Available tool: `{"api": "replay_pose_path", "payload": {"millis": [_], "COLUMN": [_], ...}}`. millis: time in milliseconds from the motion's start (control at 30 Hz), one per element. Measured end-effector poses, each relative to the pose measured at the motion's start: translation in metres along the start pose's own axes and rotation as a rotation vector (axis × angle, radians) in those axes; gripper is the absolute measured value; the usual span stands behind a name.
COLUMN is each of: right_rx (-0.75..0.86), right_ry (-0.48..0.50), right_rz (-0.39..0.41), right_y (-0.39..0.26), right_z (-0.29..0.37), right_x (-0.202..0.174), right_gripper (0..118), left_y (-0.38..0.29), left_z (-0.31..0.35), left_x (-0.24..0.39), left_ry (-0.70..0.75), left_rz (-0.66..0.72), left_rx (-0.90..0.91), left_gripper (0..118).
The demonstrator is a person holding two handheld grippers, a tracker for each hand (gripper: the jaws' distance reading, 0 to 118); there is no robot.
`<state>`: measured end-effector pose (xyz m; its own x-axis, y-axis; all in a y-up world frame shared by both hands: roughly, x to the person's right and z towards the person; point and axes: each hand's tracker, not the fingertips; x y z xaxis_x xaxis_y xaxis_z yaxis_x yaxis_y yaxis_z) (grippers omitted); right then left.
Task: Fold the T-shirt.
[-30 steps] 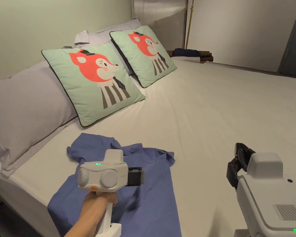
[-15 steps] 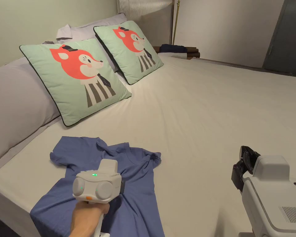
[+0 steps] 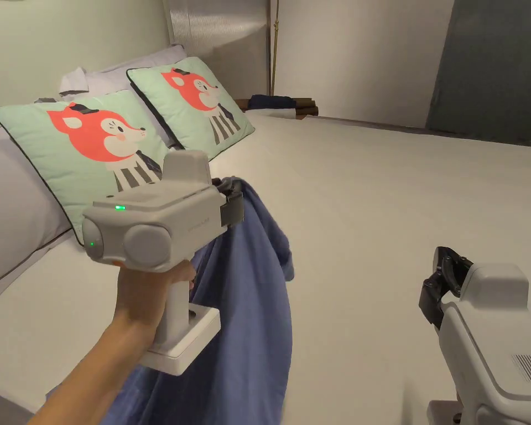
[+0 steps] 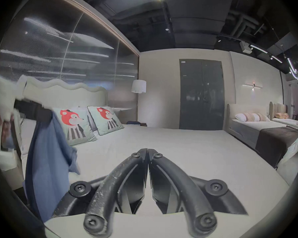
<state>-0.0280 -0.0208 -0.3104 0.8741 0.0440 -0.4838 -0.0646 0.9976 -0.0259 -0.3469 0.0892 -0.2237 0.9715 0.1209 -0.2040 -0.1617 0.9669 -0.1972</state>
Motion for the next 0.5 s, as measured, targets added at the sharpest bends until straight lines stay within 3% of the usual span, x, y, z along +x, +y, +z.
{"api": "replay_pose_path", "payload": {"millis": [233,500], "right_rx": [0.043,0.039], "right_ry": [-0.126,-0.282], "right_rz": [0.020,0.029], "right_y": [0.010,0.006], "right_z": [0.032,0.066], "right_x": [0.055,0.115], "right_gripper": [0,0], "left_y": [0.049,0.017], "left_z": [-0.030,-0.083], "left_x": [0.091,0.186], "left_ry": [-0.208,-0.439], "left_rz": [-0.050,-0.027], "left_rx": [0.078,-0.002], "left_gripper": [0,0]}}
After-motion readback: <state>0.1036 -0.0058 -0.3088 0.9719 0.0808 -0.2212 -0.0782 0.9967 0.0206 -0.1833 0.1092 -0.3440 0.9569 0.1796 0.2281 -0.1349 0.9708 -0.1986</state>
